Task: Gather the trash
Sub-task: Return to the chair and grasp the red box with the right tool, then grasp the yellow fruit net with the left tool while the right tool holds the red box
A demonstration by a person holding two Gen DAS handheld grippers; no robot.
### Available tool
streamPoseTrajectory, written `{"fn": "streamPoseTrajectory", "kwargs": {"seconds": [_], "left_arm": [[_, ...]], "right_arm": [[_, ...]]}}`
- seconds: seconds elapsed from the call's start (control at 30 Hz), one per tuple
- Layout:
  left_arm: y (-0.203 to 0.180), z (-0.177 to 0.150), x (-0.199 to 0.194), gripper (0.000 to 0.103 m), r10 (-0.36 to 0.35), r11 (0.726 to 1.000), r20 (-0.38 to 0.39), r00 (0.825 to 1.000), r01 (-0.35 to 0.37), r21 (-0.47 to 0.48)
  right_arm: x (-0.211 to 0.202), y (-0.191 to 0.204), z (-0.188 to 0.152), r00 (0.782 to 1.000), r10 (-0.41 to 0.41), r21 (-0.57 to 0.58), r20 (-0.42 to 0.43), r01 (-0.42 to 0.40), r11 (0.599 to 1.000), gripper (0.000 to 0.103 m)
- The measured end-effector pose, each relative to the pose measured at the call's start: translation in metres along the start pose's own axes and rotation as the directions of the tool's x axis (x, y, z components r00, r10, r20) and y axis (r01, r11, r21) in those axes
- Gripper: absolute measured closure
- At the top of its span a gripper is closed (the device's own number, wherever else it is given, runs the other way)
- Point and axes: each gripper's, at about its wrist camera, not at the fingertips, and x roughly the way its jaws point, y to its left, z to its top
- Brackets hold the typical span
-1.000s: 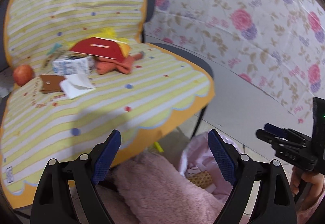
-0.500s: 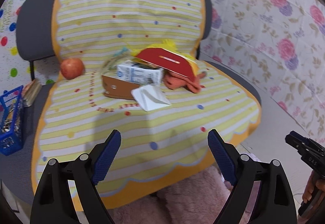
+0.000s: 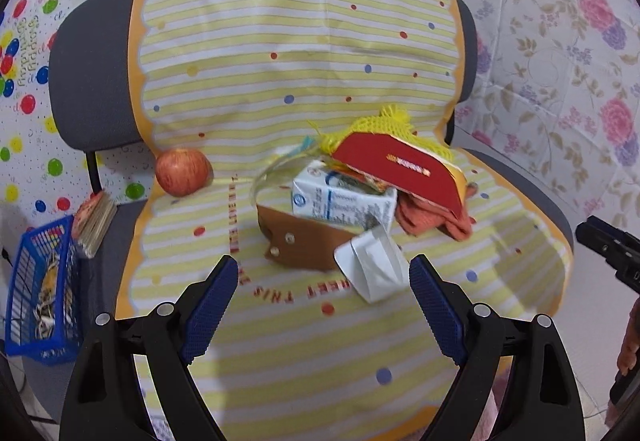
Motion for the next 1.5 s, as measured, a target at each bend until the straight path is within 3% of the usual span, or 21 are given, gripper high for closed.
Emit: {"fn": "streamPoseTrajectory", "kwargs": {"seconds": [0.2, 0.3, 0.57, 0.7, 0.73, 0.77, 0.87, 0.93, 0.97, 1.07, 1.23, 1.33, 1.5], "left_arm": [[0.016, 0.016, 0.023, 0.016, 0.043, 0.998, -0.001, 0.999, -0.043, -0.038], [0.026, 0.012, 0.033, 0.016, 0.044, 0.997, -0.02, 0.999, -0.045, -0.058], [0.037, 0.011, 0.05, 0.016, 0.04, 0.997, -0.049, 0.998, -0.043, -0.063], [0.038, 0.015, 0.055, 0.016, 0.037, 0.997, -0.045, 0.998, -0.04, -0.066], [0.038, 0.015, 0.055, 0.016, 0.035, 0.997, -0.048, 0.998, -0.038, -0.068], [0.038, 0.015, 0.055, 0.016, 0.034, 0.997, -0.049, 0.998, -0.037, -0.07], [0.039, 0.015, 0.053, 0.016, 0.038, 0.997, -0.046, 0.998, -0.041, -0.068], [0.041, 0.015, 0.05, 0.016, 0.042, 0.997, -0.043, 0.998, -0.045, -0.068], [0.042, 0.014, 0.048, 0.016, 0.043, 0.997, -0.041, 0.998, -0.046, -0.069], [0.043, 0.015, 0.039, 0.016, 0.044, 0.996, -0.028, 0.999, -0.046, -0.072], [0.039, 0.019, 0.026, 0.016, 0.055, 0.997, 0.0, 0.998, -0.055, -0.06], [0.035, 0.023, 0.029, 0.016, 0.064, 0.997, 0.001, 0.998, -0.064, -0.042], [0.017, 0.038, 0.042, 0.016, 0.037, 0.999, -0.001, 0.999, -0.037, 0.003]], "right_arm": [[0.056, 0.025, 0.014, 0.996, 0.06, -0.059, -0.059, -0.064, 0.996, 0.049], [0.078, 0.034, 0.018, 0.994, 0.082, -0.073, -0.077, -0.088, 0.993, 0.039], [0.129, 0.026, 0.05, 0.98, 0.182, 0.026, -0.084, -0.18, 0.983, 0.022], [0.161, 0.024, 0.056, 0.966, 0.218, 0.076, -0.138, -0.209, 0.975, 0.022], [0.165, 0.023, 0.056, 0.959, 0.243, 0.096, -0.146, -0.231, 0.968, 0.025], [0.166, 0.024, 0.056, 0.954, 0.262, 0.108, -0.146, -0.247, 0.963, 0.039], [0.154, 0.03, 0.057, 0.951, 0.287, 0.101, -0.119, -0.275, 0.956, 0.063], [0.137, 0.039, 0.059, 0.95, 0.297, 0.065, -0.094, -0.291, 0.954, 0.074], [0.129, 0.043, 0.06, 0.947, 0.311, 0.049, -0.084, -0.308, 0.95, 0.089], [0.099, 0.06, 0.065, 0.933, 0.356, -0.013, -0.051, -0.357, 0.934, 0.101], [0.043, 0.09, 0.065, 0.951, 0.308, -0.203, 0.024, -0.297, 0.933, 0.101], [0.016, 0.099, 0.062, 0.975, 0.2, -0.303, 0.095, -0.163, 0.939, 0.101], [0.0, 0.081, 0.059, 0.986, 0.056, -0.344, 0.158, 0.002, 0.939, 0.101]]}}
